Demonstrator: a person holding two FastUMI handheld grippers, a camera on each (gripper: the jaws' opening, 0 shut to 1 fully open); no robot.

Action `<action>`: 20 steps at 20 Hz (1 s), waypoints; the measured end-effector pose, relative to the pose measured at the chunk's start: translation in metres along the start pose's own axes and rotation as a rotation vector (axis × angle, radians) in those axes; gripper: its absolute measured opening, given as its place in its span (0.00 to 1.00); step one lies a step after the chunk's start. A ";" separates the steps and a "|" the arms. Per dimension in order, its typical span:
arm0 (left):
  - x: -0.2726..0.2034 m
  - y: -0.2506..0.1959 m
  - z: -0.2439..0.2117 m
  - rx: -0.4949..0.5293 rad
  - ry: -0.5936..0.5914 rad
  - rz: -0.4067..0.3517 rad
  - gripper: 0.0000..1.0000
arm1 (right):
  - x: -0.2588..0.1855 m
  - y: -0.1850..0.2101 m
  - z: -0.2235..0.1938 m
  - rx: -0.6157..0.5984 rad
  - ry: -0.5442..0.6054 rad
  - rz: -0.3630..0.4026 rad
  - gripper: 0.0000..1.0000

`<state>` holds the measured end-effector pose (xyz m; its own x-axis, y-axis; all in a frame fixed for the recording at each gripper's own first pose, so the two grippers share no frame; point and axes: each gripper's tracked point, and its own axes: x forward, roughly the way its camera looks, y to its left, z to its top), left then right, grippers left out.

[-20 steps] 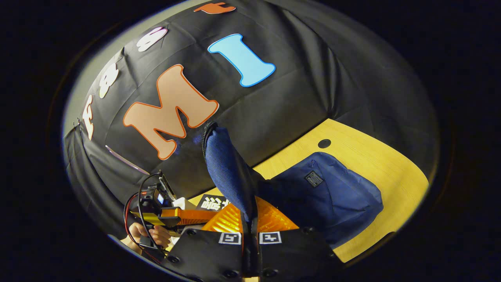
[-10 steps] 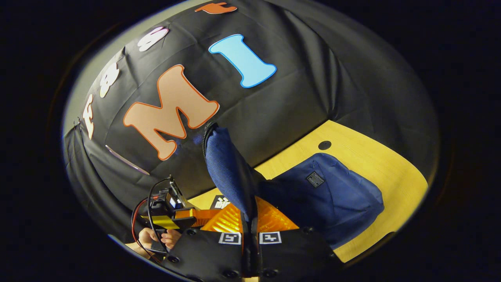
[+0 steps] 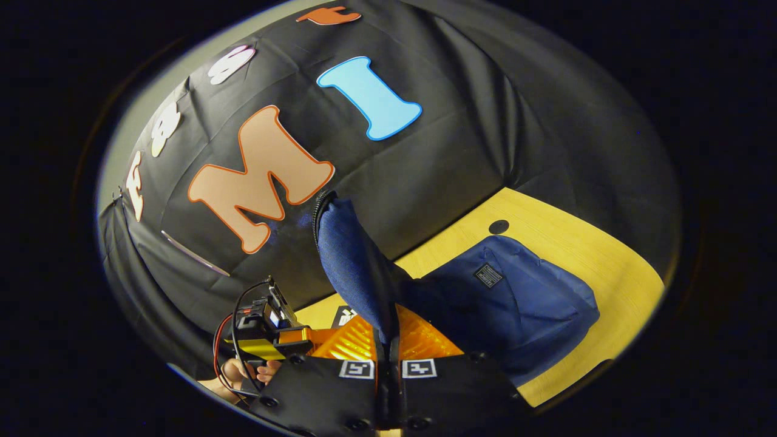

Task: Open the schoolbag, grab two books from the bookshelf and put them into the schoolbag.

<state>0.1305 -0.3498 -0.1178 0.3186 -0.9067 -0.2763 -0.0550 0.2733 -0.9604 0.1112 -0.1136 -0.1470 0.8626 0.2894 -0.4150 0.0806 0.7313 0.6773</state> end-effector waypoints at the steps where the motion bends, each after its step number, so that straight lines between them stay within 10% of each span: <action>1: 0.000 0.001 -0.001 0.007 0.007 0.007 0.34 | 0.000 0.000 0.000 0.003 0.000 0.000 0.03; 10: -0.013 0.056 0.007 0.328 0.001 0.367 0.96 | -0.002 -0.003 0.000 0.017 -0.002 -0.008 0.03; 20: -0.052 0.037 0.046 0.660 -0.174 0.519 0.96 | -0.001 -0.001 -0.001 0.008 -0.002 -0.014 0.03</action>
<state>0.1549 -0.2778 -0.1371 0.5488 -0.5680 -0.6133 0.3112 0.8198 -0.4807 0.1095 -0.1141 -0.1479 0.8621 0.2780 -0.4236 0.0966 0.7305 0.6760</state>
